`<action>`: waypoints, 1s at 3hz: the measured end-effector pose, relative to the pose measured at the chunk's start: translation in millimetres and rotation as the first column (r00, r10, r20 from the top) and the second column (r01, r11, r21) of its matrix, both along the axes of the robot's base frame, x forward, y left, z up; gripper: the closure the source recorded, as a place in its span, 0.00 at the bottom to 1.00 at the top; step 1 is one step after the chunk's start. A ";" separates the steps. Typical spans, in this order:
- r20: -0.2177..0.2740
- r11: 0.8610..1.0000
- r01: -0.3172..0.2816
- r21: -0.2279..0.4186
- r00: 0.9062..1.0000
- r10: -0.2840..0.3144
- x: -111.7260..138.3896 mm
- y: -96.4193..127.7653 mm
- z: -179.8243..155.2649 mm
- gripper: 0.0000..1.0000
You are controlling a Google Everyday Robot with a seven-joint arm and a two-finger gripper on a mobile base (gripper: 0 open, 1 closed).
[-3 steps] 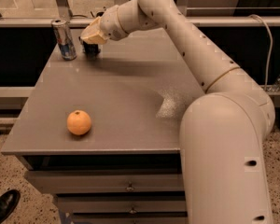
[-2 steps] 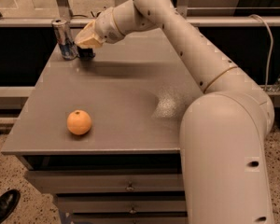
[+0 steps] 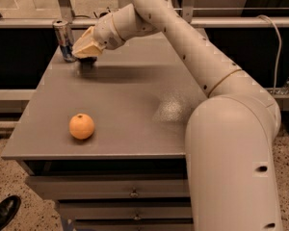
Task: Move rxbar blueberry near redbull can
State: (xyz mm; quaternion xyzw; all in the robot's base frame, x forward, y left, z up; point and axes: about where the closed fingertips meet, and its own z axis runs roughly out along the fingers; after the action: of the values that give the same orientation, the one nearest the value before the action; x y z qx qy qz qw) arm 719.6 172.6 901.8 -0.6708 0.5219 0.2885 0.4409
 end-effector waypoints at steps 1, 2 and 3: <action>-0.018 1.000 -0.009 -0.003 1.000 0.009 -6.3 1.8 -6.1 0.00; -0.021 1.000 -0.008 -0.004 1.000 0.008 -7.5 1.6 -7.0 0.00; 0.010 0.994 0.108 -0.007 0.994 -0.108 -1.6 -45.4 9.1 0.00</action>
Offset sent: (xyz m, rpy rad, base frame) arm -0.0097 -0.0057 -0.0058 -0.0048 0.0221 -0.0027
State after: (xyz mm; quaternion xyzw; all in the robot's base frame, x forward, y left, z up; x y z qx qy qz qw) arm 718.0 127.2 910.9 -0.6447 0.5565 0.2588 0.4558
